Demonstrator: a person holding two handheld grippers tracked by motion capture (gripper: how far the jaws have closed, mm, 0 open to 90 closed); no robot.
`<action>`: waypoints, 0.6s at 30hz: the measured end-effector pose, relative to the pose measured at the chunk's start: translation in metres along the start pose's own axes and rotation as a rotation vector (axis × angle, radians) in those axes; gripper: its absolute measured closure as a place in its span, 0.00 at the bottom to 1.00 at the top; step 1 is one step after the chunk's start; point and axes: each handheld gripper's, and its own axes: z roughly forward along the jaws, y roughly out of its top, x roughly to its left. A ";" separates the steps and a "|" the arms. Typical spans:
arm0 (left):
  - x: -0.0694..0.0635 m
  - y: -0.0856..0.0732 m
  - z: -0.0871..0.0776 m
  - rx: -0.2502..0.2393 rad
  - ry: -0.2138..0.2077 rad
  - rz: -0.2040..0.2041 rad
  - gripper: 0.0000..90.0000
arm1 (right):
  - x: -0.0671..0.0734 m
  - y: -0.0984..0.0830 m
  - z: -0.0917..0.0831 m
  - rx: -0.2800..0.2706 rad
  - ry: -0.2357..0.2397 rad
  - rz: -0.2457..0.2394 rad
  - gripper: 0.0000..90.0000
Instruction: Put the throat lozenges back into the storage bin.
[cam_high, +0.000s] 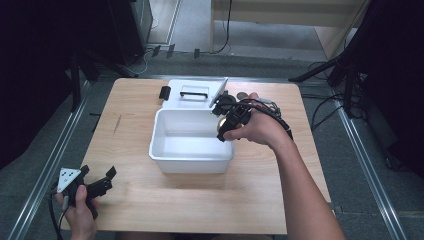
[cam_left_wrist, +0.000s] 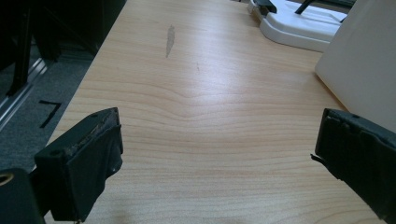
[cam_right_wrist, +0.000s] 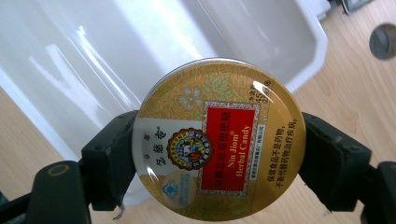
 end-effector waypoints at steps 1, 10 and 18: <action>0.000 0.000 0.000 0.000 0.000 0.000 0.02 | 0.001 0.001 0.002 -0.005 0.001 -0.019 0.23; 0.000 0.000 0.000 0.001 -0.001 -0.001 0.02 | 0.009 0.009 0.011 -0.050 0.014 -0.122 0.23; 0.000 0.000 0.000 0.001 -0.001 -0.001 0.02 | 0.013 0.013 0.023 -0.038 0.016 -0.170 0.23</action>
